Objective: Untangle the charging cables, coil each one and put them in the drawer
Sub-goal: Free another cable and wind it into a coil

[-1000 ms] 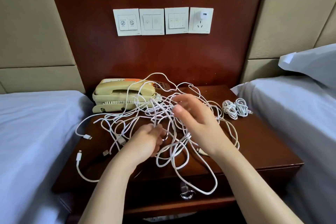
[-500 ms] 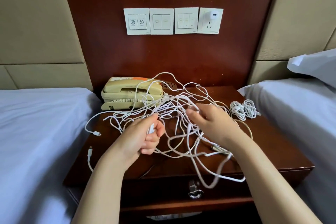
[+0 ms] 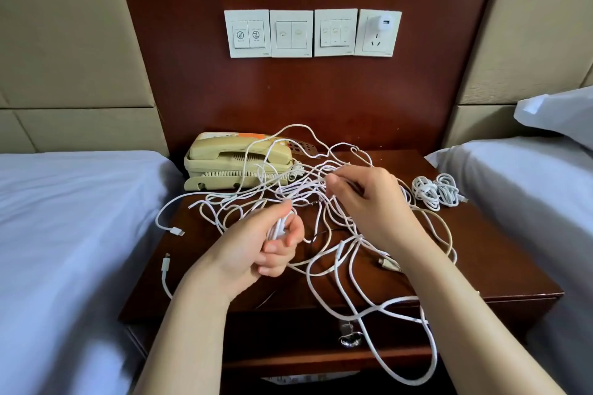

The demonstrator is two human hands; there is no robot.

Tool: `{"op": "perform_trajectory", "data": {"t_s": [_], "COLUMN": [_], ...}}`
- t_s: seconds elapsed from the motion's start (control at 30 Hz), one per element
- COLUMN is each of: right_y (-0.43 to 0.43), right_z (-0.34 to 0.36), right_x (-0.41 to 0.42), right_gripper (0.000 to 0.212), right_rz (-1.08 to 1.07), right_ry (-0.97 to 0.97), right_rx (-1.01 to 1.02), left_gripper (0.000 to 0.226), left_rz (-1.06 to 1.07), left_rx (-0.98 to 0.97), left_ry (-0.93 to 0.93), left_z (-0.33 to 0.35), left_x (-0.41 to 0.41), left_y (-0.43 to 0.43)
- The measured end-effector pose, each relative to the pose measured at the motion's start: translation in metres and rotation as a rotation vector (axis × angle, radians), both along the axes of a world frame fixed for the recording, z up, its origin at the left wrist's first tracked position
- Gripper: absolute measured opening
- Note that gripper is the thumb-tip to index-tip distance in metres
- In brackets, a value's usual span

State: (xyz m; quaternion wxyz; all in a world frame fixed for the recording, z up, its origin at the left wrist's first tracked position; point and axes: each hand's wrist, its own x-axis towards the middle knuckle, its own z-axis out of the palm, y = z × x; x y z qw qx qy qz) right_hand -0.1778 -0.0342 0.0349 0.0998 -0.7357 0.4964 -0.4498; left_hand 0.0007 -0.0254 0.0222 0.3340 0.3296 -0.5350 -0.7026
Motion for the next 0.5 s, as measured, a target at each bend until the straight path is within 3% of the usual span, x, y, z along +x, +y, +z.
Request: {"op": "perform_trajectory", "data": {"t_s": [0.27, 0.5], "right_y": [-0.001, 0.014], "right_z": [-0.029, -0.024], "right_x": [0.016, 0.036], "right_gripper": [0.029, 0.028], "right_rz": [0.256, 0.294], "right_ry": [0.267, 0.488], "right_rx": [0.471, 0.455], "left_gripper": [0.053, 0.047], "left_rz": [0.220, 0.490], "left_rx": [0.152, 0.113], "left_ry": [0.377, 0.402], "left_z": [-0.002, -0.003], "left_x": [-0.008, -0.013], "left_y": [-0.003, -0.013]}}
